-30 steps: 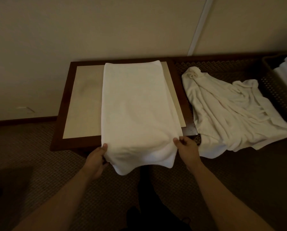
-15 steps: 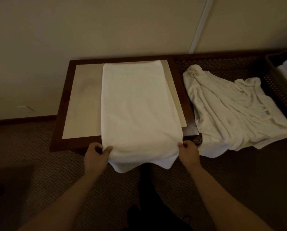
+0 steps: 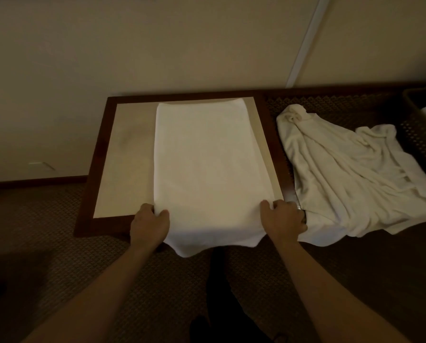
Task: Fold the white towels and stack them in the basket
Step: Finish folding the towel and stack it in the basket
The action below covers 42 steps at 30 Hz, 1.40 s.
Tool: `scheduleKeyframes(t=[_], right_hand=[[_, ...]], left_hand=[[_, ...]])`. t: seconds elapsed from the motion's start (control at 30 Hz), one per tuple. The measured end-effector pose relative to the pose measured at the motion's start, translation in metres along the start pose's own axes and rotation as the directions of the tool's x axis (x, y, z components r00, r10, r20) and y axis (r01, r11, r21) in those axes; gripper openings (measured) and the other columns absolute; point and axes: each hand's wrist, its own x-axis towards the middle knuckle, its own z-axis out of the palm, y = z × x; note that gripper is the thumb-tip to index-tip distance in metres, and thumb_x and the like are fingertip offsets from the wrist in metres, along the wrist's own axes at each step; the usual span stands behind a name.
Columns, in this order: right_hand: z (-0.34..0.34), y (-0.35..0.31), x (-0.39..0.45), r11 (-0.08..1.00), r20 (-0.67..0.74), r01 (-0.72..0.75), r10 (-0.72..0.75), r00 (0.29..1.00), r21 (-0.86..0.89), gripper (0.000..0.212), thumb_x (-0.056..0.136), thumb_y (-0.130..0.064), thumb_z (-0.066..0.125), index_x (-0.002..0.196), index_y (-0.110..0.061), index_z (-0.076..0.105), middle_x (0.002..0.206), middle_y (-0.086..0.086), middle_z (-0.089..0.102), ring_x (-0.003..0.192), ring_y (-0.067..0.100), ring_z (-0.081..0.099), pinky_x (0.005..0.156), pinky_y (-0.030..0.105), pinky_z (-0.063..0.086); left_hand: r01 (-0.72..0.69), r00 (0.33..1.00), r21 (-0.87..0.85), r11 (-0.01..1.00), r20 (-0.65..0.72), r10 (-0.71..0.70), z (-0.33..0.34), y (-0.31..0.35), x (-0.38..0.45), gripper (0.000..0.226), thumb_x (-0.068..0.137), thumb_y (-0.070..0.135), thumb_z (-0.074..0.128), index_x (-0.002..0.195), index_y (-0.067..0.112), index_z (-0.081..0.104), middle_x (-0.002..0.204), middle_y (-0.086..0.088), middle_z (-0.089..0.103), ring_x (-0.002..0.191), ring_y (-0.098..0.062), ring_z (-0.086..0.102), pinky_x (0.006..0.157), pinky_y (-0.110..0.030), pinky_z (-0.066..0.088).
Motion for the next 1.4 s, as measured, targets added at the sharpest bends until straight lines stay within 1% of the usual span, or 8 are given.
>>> scheduleKeyframes(t=[0.23,0.4,0.6,0.77,0.9,1.03,1.23,1.4], right_hand=[[-0.005,-0.020,0.033,0.886,-0.049,0.213,-0.212,0.976,0.412,0.033,0.098,-0.028,0.061,0.073,-0.007,0.055,0.070,0.001,0.054,0.070,0.022,0.053,0.065,0.033,0.037],[0.011,-0.018,0.040,0.967,0.065,0.045,-0.063,0.996,0.251,0.033,0.095,-0.041,0.058,0.079,-0.012,0.060,0.075,0.001,0.061,0.077,0.025,0.061,0.070,0.035,0.045],[0.000,-0.045,0.060,0.910,0.039,0.172,-0.201,0.979,0.376,0.030,0.099,-0.034,0.060,0.083,-0.008,0.058,0.075,-0.002,0.057,0.069,0.011,0.051,0.062,0.031,0.036],[0.023,-0.046,0.063,0.973,-0.020,0.051,-0.047,0.999,0.227,0.025,0.099,-0.030,0.050,0.083,-0.011,0.055,0.079,0.002,0.057,0.079,0.026,0.058,0.071,0.036,0.045],[0.023,-0.057,0.091,0.987,-0.002,0.141,-0.141,0.990,0.080,0.040,0.098,-0.052,0.046,0.089,-0.014,0.058,0.083,-0.001,0.061,0.079,0.024,0.060,0.074,0.040,0.052],[0.027,-0.057,0.109,0.984,-0.030,0.157,-0.155,0.988,0.086,0.028,0.102,-0.035,0.049,0.085,-0.013,0.056,0.079,0.002,0.059,0.079,0.029,0.062,0.063,0.033,0.041],[0.040,-0.090,0.091,0.980,-0.287,0.170,-0.194,0.938,-0.108,0.044,0.090,-0.008,0.053,0.134,-0.007,0.051,0.132,0.022,0.053,0.117,0.043,0.053,0.086,0.057,0.045],[0.054,-0.098,0.114,0.812,0.193,0.502,-0.463,0.865,-0.299,0.069,0.101,-0.055,0.009,0.162,-0.025,0.001,0.169,-0.005,-0.009,0.156,0.024,-0.007,0.117,0.066,0.006]], left_hand=[[0.054,0.996,-0.239,0.970,0.079,-0.036,-0.022,0.024,0.037,0.039,0.105,0.044,0.046,0.111,0.009,0.062,0.112,-0.011,0.063,0.085,-0.018,0.057,0.082,-0.036,0.045],[-0.048,0.991,-0.034,0.998,-0.125,0.043,-0.003,0.021,0.039,0.042,0.103,0.046,0.046,0.117,0.009,0.060,0.113,-0.011,0.066,0.091,-0.024,0.055,0.081,-0.036,0.044],[0.065,0.998,-0.193,0.979,0.031,-0.060,-0.008,0.052,0.073,0.060,0.102,0.056,0.042,0.129,0.004,0.058,0.120,-0.012,0.063,0.100,-0.026,0.058,0.086,-0.037,0.046],[-0.045,0.986,0.101,0.994,-0.153,0.060,0.013,0.043,0.063,0.053,0.100,0.057,0.044,0.124,0.010,0.051,0.118,-0.012,0.062,0.103,-0.033,0.060,0.086,-0.044,0.048],[0.049,0.992,0.000,0.999,-0.120,-0.048,0.007,0.063,0.085,0.065,0.096,0.064,0.047,0.135,0.014,0.051,0.126,-0.009,0.062,0.112,-0.033,0.061,0.090,-0.043,0.047],[0.009,0.991,-0.142,0.990,-0.127,-0.028,0.002,0.068,0.112,0.052,0.098,0.057,0.050,0.127,0.013,0.054,0.118,-0.010,0.066,0.100,-0.031,0.063,0.087,-0.044,0.054],[-0.147,0.929,0.008,0.989,-0.342,0.141,0.012,0.063,0.110,0.052,0.092,0.036,0.067,0.133,0.014,0.044,0.125,-0.011,0.058,0.107,-0.034,0.060,0.085,-0.048,0.053],[-0.480,0.823,0.460,0.747,-0.059,0.565,0.026,0.085,0.137,0.056,0.096,0.040,0.041,0.149,0.021,0.043,0.161,-0.007,0.033,0.146,-0.031,0.033,0.116,-0.056,0.030]])
